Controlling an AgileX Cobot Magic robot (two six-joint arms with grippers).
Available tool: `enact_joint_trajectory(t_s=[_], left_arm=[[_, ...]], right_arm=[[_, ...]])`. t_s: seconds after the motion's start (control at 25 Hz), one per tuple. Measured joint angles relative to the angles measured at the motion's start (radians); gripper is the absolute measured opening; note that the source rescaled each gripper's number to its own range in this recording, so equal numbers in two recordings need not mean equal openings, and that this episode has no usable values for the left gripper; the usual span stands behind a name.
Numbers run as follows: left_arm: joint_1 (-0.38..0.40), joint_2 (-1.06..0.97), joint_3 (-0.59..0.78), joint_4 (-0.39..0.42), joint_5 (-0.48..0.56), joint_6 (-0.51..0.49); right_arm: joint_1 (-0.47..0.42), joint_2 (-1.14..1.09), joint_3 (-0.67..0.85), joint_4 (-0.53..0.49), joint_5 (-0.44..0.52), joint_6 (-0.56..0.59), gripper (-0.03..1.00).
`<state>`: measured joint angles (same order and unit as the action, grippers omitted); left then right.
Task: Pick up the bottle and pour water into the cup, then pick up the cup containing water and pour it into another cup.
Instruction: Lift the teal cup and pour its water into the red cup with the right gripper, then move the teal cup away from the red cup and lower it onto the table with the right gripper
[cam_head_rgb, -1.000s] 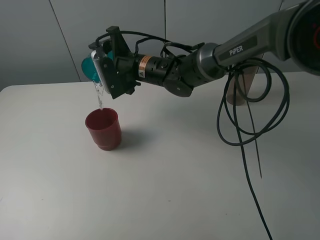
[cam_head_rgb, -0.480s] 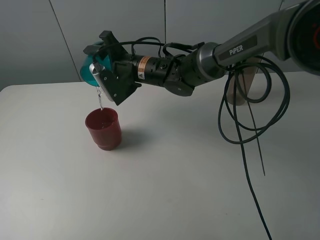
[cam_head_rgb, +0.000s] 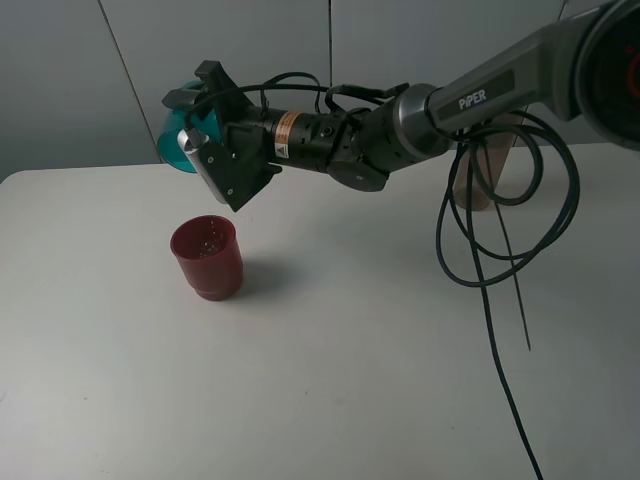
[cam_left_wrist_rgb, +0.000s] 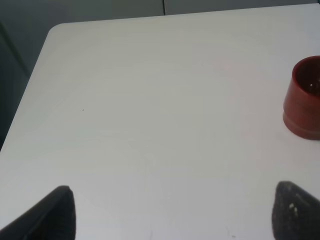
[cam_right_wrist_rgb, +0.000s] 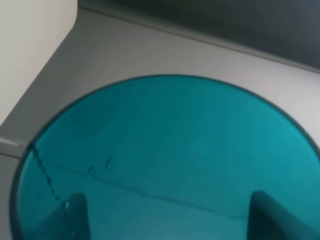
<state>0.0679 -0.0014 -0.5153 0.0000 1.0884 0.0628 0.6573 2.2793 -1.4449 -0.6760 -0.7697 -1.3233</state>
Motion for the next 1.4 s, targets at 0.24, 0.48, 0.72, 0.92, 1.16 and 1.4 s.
enact_joint_trajectory(t_s=[0.24, 0.48, 0.72, 0.92, 1.16, 1.4], left_arm=[[0.0, 0.0, 0.0, 0.005, 0.0, 0.0], [0.0, 0.0, 0.0, 0.005, 0.0, 0.0], [0.0, 0.0, 0.0, 0.005, 0.0, 0.0], [0.0, 0.0, 0.0, 0.005, 0.0, 0.0], [0.0, 0.0, 0.0, 0.005, 0.0, 0.0], [0.0, 0.0, 0.0, 0.005, 0.0, 0.0]], right_arm=[[0.0, 0.0, -0.001, -0.018, 0.007, 0.234, 0.06], [0.0, -0.018, -0.001, -0.022, 0.074, 0.975, 0.06], [0.0, -0.08, -0.002, -0.024, 0.274, 1.552, 0.06], [-0.011, -0.123, 0.096, 0.032, 0.321, 1.673, 0.06], [-0.098, -0.146, 0.233, 0.102, 0.246, 1.683, 0.06], [-0.211, -0.146, 0.393, 0.191, 0.12, 1.686, 0.06]])
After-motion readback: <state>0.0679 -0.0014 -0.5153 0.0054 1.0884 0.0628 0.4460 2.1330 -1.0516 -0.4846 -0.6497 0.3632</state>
